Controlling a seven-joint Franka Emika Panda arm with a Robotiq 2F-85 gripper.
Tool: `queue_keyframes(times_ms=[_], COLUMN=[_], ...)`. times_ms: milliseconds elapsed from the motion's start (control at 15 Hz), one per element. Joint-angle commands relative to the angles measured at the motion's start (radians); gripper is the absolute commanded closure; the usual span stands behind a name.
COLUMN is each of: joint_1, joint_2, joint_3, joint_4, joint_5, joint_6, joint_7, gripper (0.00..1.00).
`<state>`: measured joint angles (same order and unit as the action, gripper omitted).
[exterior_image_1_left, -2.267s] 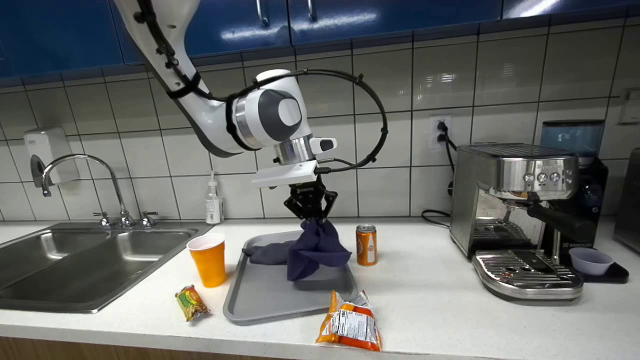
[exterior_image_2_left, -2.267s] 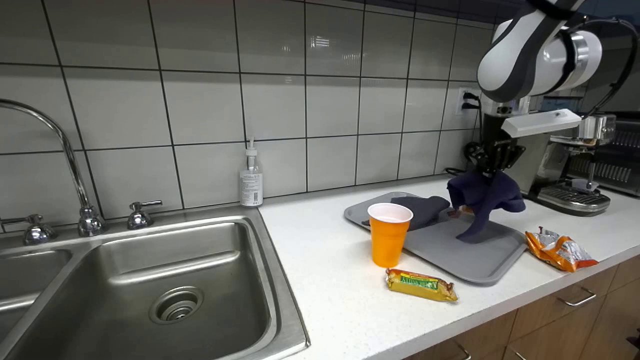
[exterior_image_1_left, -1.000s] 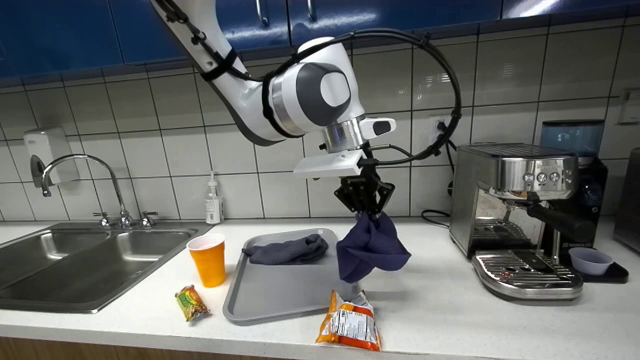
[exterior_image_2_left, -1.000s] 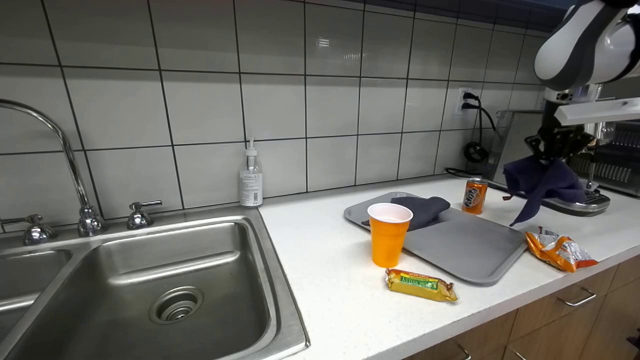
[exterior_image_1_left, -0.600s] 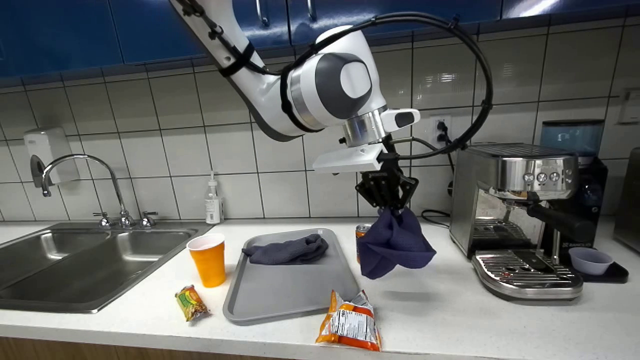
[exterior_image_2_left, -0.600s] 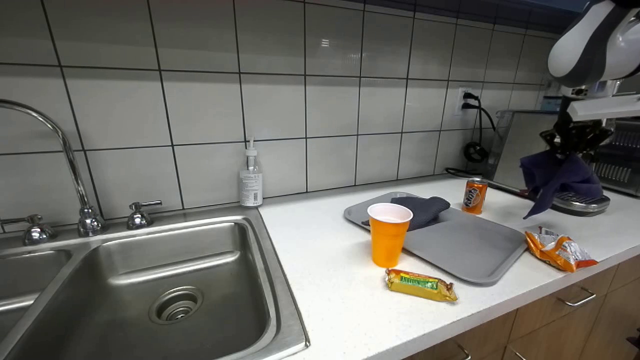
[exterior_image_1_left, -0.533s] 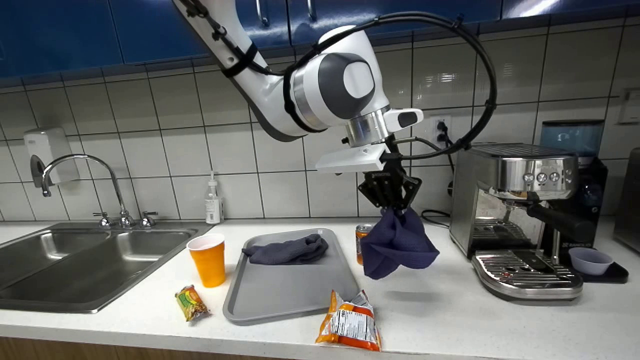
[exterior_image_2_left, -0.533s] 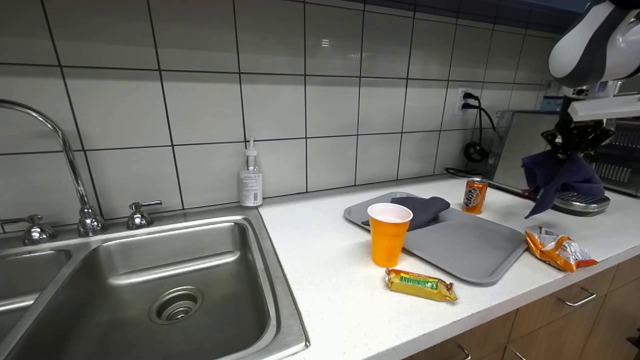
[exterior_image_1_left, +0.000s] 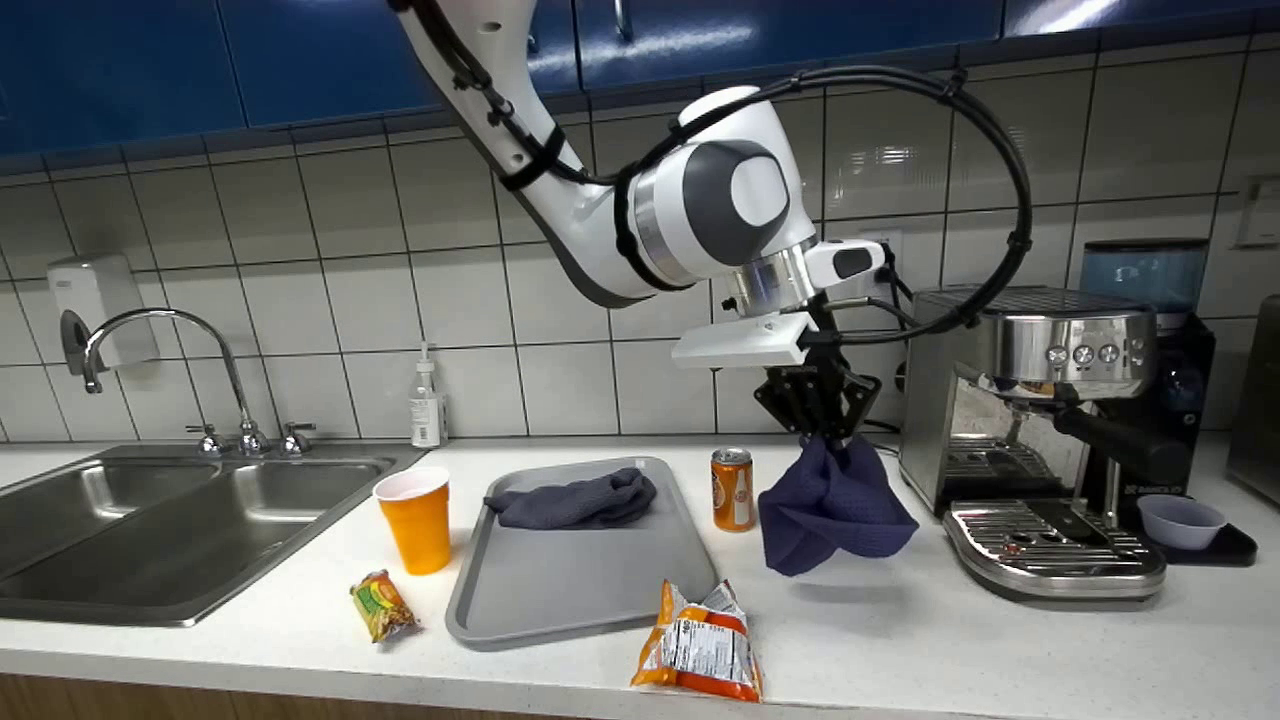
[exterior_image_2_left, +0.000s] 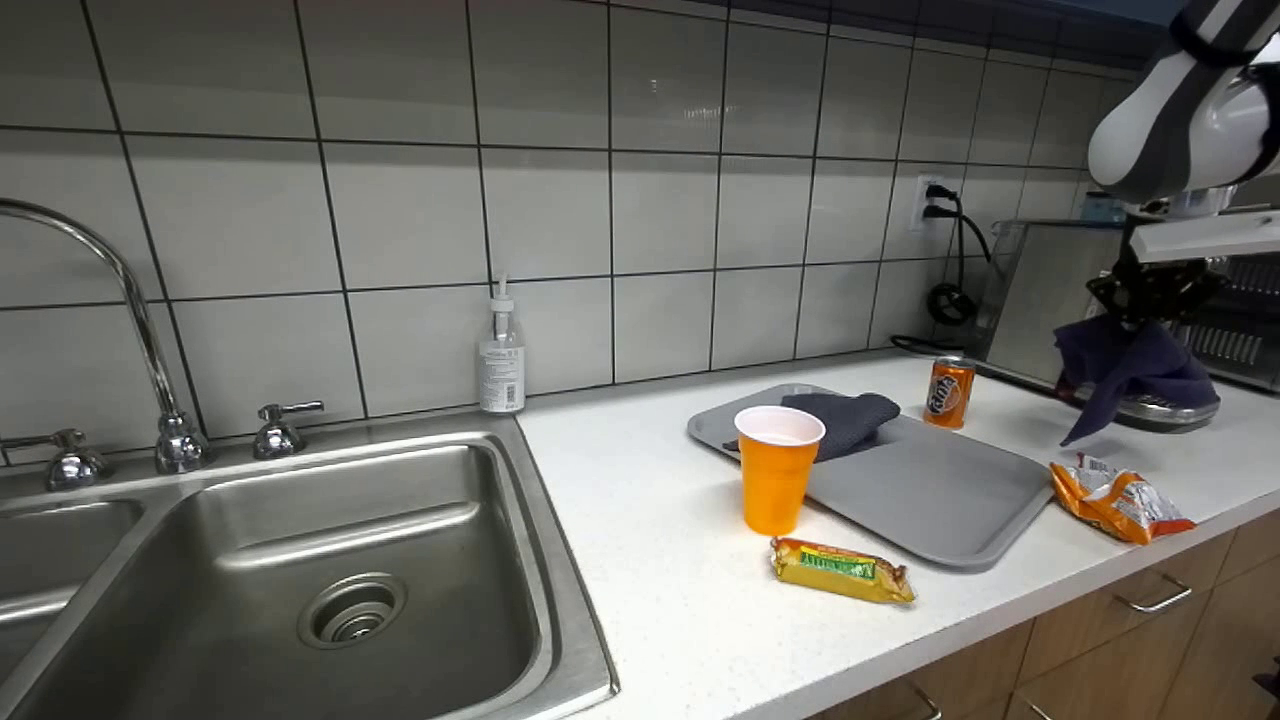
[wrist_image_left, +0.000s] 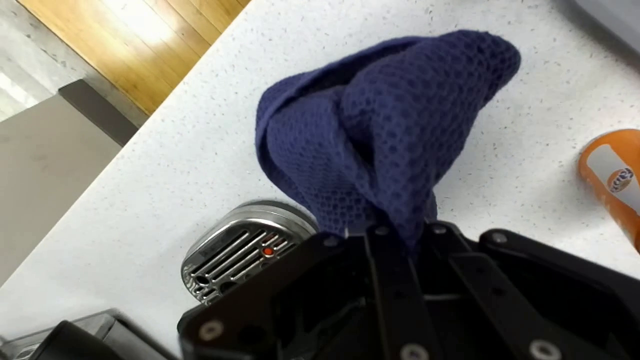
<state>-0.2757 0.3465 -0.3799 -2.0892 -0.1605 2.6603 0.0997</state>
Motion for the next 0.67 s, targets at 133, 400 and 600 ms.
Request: queue_keyframes(times_ms=[133, 400, 600], joint_1=[-0.023, -0.034, -0.041], joint_2=[0.114, 0.163, 0.187], joint_3=[0.008, 0.010, 0.011], joint_4=[0.115, 0.157, 0.173], joint_5=[0.038, 0.060, 0.071], joint_6=[-0.021, -0.029, -0.030], joint_7=[0.011, 0.007, 0.004], gripper=[0.98, 0.98, 0.98])
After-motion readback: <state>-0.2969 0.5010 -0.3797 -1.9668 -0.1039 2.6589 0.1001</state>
